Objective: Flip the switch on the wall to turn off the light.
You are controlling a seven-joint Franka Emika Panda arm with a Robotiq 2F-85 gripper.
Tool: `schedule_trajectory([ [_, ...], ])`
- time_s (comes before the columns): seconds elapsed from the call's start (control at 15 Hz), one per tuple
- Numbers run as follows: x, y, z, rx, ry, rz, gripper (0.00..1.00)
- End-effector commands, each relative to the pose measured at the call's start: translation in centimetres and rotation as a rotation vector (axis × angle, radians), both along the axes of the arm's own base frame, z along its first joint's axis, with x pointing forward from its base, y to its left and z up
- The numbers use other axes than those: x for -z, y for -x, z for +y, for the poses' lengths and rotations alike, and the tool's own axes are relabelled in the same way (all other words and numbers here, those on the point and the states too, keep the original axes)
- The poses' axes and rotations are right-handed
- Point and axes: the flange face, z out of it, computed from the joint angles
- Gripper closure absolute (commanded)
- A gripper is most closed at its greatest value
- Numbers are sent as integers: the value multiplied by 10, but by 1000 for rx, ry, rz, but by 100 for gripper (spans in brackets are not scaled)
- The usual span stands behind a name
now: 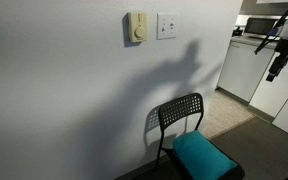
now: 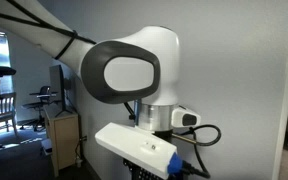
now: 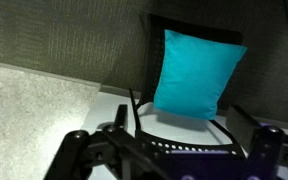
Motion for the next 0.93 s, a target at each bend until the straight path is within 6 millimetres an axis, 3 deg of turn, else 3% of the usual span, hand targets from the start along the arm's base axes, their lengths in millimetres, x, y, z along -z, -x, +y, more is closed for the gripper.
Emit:
schedule_trajectory([
  [0.0, 0, 0, 0, 1, 0, 1, 0],
  [0.2, -21, -16, 18, -65, 34, -56, 0],
  [0.67, -82, -62, 90, -396, 171, -153, 0],
  [0.87, -87, -59, 99, -392, 179, -168, 0],
])
